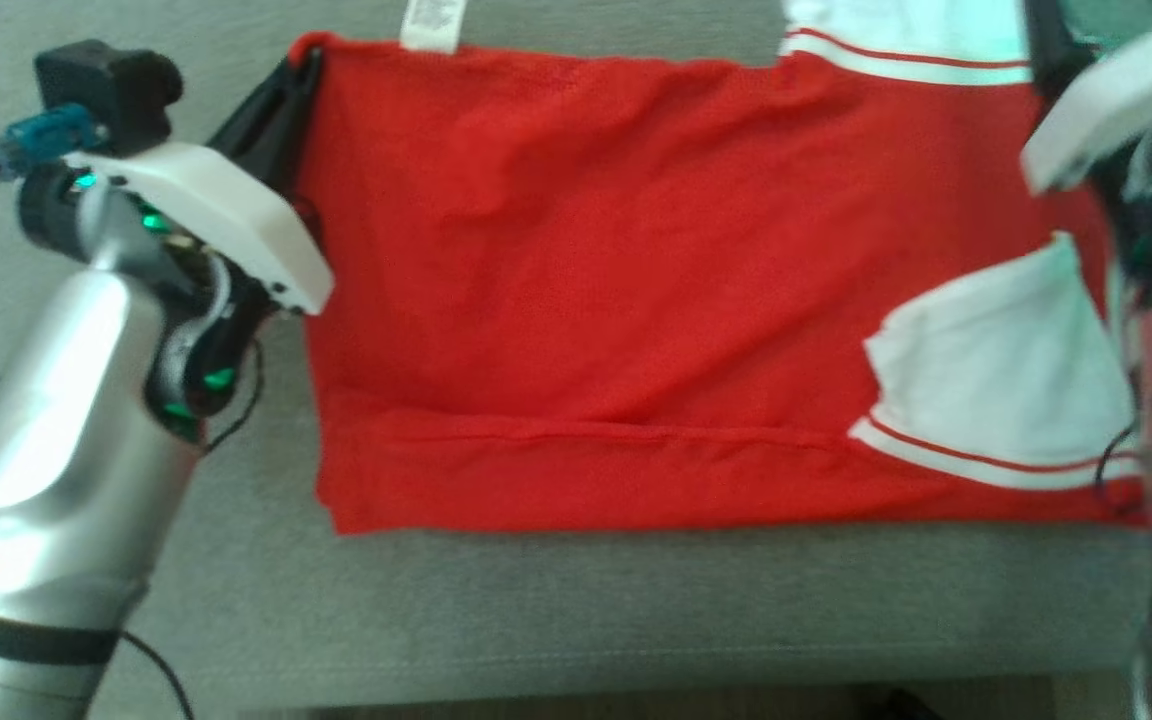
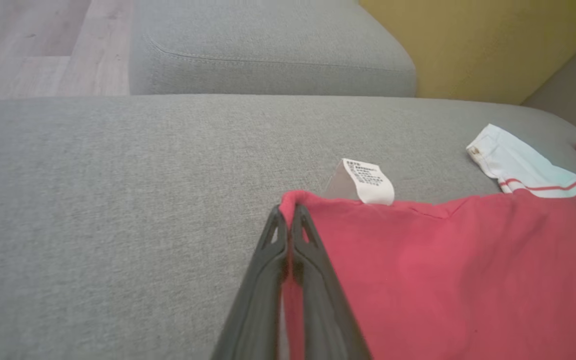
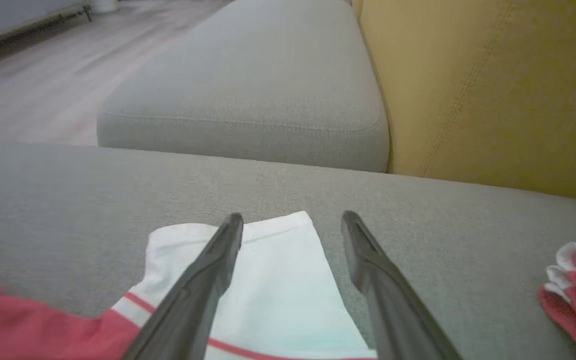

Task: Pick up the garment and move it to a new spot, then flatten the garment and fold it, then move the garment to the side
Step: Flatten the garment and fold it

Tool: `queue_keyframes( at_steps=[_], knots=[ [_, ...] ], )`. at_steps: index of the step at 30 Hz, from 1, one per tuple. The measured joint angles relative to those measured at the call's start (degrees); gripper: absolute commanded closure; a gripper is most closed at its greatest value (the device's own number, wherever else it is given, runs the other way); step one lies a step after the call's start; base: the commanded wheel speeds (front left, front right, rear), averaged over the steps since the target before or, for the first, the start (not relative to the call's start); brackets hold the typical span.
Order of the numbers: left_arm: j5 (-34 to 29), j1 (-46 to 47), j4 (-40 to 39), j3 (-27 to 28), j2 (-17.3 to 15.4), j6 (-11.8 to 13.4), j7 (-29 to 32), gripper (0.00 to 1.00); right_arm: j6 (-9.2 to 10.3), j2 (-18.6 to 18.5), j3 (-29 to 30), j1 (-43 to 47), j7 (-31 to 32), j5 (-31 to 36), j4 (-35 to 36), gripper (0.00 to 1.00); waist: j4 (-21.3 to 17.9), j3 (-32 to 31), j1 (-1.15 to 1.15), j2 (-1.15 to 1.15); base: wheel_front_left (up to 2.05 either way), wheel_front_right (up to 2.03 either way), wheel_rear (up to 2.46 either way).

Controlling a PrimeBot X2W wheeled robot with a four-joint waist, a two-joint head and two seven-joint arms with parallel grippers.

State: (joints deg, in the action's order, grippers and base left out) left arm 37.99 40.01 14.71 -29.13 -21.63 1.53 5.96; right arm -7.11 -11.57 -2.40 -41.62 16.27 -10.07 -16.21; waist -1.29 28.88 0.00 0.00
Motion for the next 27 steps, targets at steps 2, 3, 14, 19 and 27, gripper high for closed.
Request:
queue_keyframes(
  at_steps=[2,3,14,19,27],
  knots=[
    [-0.01,0.01,-0.01,-0.36,1.16,-0.01,-1.15,1.00,0.00,-1.07,0.76,-4.02,1.79,1.36,-4.44,0.00,1.54,0.34,0.00,0.00,0.00,0.00,0.00],
    [-0.01,0.02,0.01,-0.64,1.76,-0.02,-1.65,1.00,0.00,-1.68,1.00,-5.80,2.71,1.82,-6.65,0.00,2.33,0.51,0.00,0.00,0.00,0.00,0.00],
    [-0.11,2.00,2.72,-3.63,6.91,-1.38,-4.89,1.00,0.00,-3.65,6.03,-18.80,9.59,7.57,-25.90,0.00,9.00,3.58,0.00,0.00,0.00,0.00,0.00],
    [-0.11,3.25,4.26,-3.87,8.00,-1.64,-5.65,1.00,0.00,-3.70,8.43,-21.18,10.05,9.72,-29.73,0.00,9.81,4.46,0.00,0.00,0.00,0.00,0.00],
    [-0.11,3.88,6.10,-4.00,8.13,-2.12,-6.57,1.00,0.00,-3.65,9.11,-23.64,12.32,10.66,-33.22,0.70,8.84,4.57,0.00,0.00,0.00,0.00,0.00]
  ],
)
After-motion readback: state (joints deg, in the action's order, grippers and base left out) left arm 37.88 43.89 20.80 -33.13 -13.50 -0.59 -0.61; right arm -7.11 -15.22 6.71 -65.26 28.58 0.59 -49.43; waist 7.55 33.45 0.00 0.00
